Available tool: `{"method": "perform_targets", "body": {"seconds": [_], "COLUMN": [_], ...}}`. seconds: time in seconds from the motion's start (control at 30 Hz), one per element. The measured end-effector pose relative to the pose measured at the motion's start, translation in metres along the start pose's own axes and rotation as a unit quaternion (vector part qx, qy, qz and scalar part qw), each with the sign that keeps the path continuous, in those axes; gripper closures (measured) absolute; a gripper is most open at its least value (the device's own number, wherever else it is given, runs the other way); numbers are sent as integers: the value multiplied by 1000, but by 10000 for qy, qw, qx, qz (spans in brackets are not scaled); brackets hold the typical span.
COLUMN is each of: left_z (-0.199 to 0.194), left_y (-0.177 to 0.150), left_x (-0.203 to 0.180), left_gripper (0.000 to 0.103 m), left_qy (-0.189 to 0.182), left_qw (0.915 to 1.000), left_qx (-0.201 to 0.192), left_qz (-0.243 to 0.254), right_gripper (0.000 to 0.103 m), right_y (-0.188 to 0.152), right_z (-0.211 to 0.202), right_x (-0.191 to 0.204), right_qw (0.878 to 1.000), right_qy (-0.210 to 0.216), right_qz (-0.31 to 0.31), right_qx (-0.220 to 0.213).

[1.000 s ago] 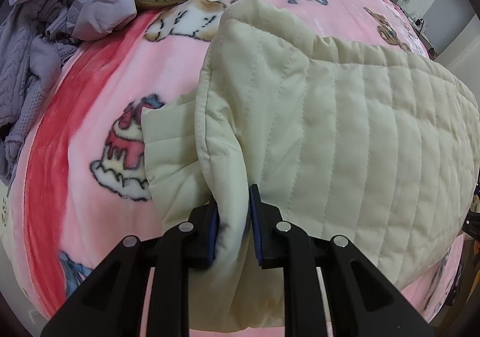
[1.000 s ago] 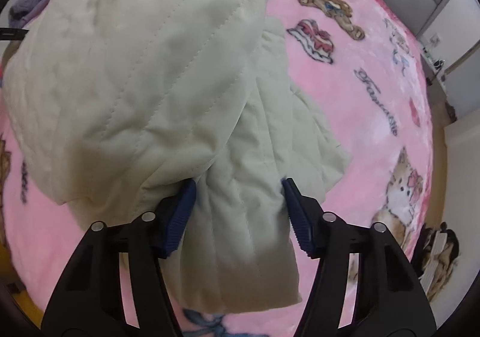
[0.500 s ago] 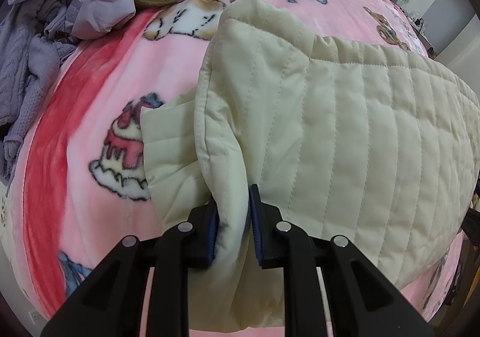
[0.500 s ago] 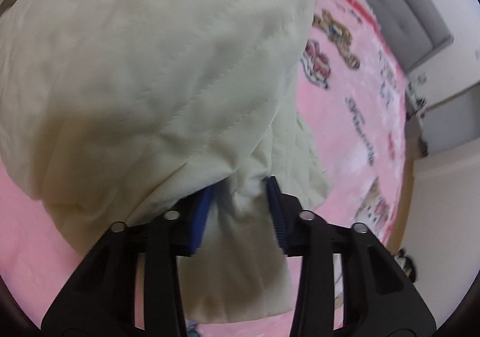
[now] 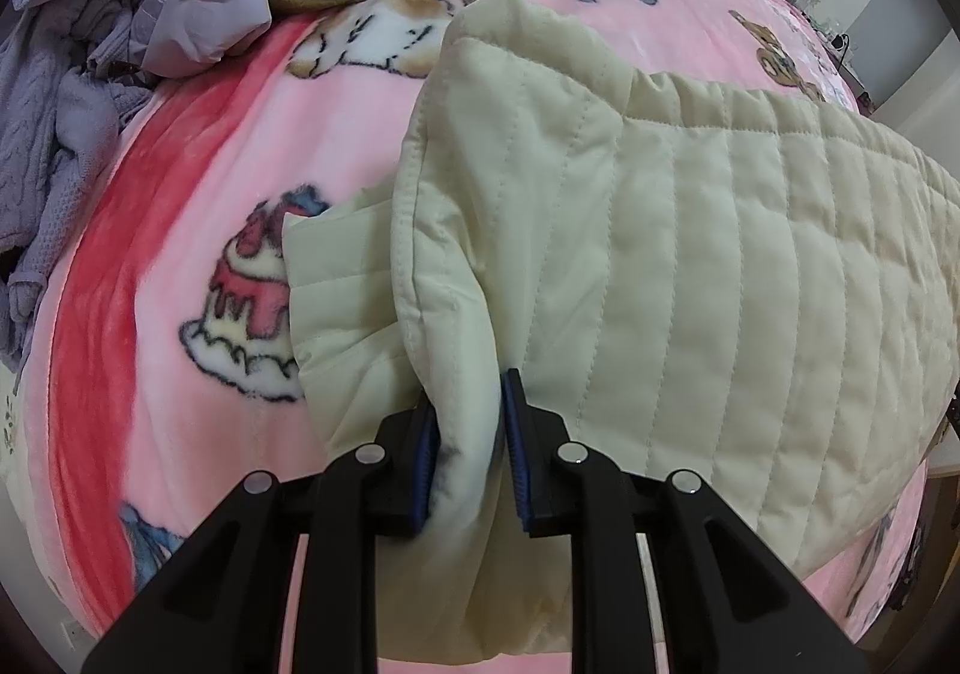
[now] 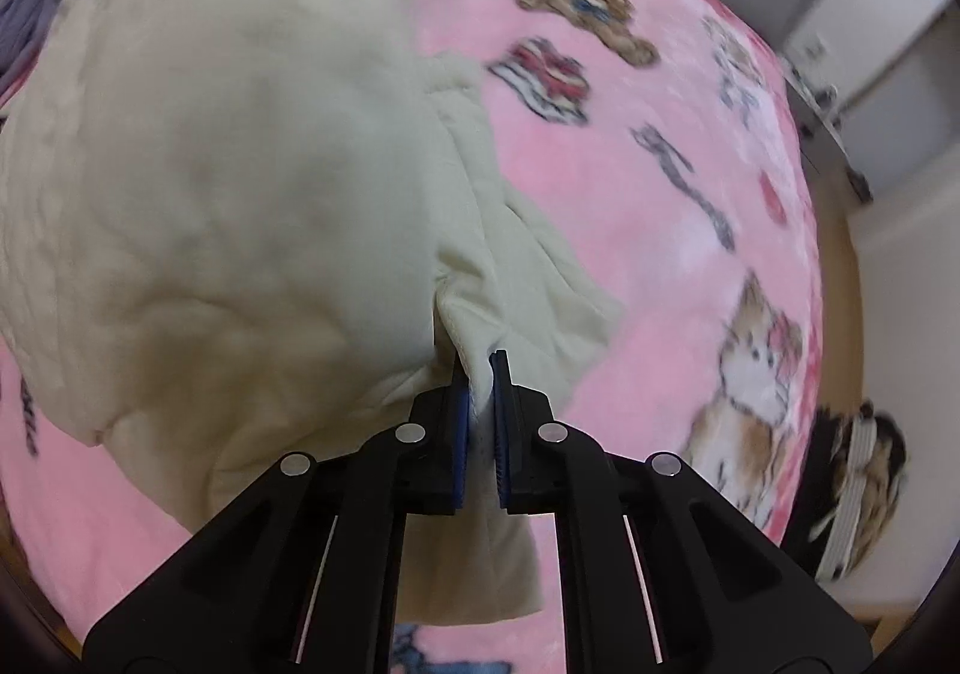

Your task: Fold large clothes

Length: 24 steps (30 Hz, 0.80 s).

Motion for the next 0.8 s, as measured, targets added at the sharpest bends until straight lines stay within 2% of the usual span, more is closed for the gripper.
{"method": "perform_targets", "body": {"seconds": [0.2, 0.27, 0.37, 0.47, 0.5, 0.6, 0.67, 0.7, 0.73, 0.8], "left_z": [0, 0, 1, 2, 2, 0, -1, -1, -1, -1], "left_y": [2, 0, 0, 1, 1, 1, -1, 0, -1, -1], "left_x": [1, 2, -2, -4, -3, -2, -1, -1, -2, -2], "left_gripper": [81, 81, 80, 80, 79, 79, 79, 80, 80, 80], "left_qy": [60, 49, 164, 291, 299, 226, 189, 201, 217, 259], "left_qw": [9999, 10000, 9997, 9993, 9992, 9995, 9996, 9996, 9995, 9995], "left_qx": [24, 30, 46, 91, 107, 118, 85, 58, 48, 50], "left_qz": [87, 50, 169, 224, 231, 186, 191, 210, 219, 191], "right_gripper": [97, 97, 97, 92, 90, 83, 71, 65, 55, 52], "right_y": [-13, -22, -25, -22, -17, -12, -11, -8, -4, 10], "right_z": [16, 30, 41, 43, 35, -1, -23, -35, -43, -59], "right_x": [-18, -15, -7, -8, -8, -15, -22, -28, -36, -50], "right_qw": [9952, 9906, 9931, 9875, 9871, 9897, 9898, 9870, 9838, 9753], "right_qy": [326, 519, 245, 387, 561, 741, 799, 977, 1092, 1295], "right_qz": [922, 1229, 1089, 1462, 1470, 1213, 1111, 1141, 1215, 1437], "right_qx": [63, 296, 349, 436, 303, -164, -397, -577, -737, -1065]}}
Point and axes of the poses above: each gripper's, at about its wrist camera, not at the fingertips, and z roughly the way its jaws point, x to its left, y to its top, the point moved 7 cm from there along z, roughly the way its jaws point, and after that the axes turned 5 degrees about x, right-handed, at the moved point
